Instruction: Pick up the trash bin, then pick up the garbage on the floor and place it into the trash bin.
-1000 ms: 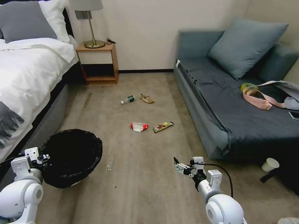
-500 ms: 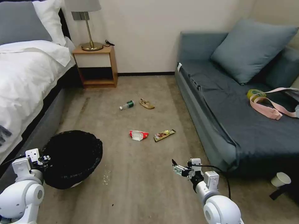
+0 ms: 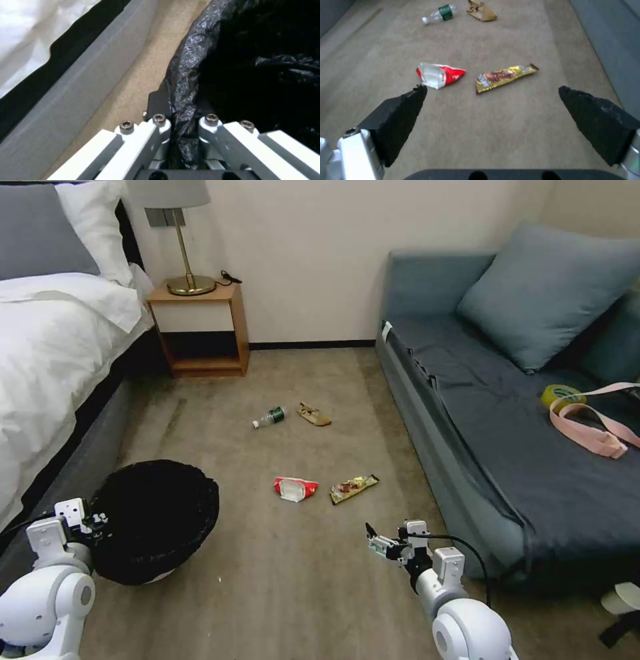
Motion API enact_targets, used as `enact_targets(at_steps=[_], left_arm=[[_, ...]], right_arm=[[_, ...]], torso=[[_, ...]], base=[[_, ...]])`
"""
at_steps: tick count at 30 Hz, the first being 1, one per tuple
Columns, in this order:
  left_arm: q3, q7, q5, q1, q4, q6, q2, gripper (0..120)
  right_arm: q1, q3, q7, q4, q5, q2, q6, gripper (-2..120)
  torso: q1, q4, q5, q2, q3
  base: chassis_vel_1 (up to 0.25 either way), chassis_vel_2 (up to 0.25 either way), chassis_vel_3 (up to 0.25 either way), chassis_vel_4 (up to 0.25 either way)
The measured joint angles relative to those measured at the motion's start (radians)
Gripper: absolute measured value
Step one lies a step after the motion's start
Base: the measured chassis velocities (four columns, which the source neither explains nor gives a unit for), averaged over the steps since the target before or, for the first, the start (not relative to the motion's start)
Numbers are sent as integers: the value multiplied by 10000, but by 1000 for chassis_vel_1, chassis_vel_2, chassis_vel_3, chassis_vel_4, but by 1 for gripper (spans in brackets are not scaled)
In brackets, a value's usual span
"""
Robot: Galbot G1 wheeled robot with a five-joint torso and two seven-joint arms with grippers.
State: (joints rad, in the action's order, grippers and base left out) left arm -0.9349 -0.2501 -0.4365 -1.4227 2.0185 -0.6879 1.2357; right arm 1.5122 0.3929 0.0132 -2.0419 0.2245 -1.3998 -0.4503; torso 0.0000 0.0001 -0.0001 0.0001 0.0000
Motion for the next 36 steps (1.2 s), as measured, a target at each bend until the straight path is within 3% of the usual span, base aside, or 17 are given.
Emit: enact_targets(at_steps=[36], left_arm=[[-106,26,-24,-26,-101,89,7,4]], right_arm=[[-42,-450,-23,446,-331,-47,163,100]], torso=[[0,0,1,0,0]], base=[[-149,147,151,-146]])
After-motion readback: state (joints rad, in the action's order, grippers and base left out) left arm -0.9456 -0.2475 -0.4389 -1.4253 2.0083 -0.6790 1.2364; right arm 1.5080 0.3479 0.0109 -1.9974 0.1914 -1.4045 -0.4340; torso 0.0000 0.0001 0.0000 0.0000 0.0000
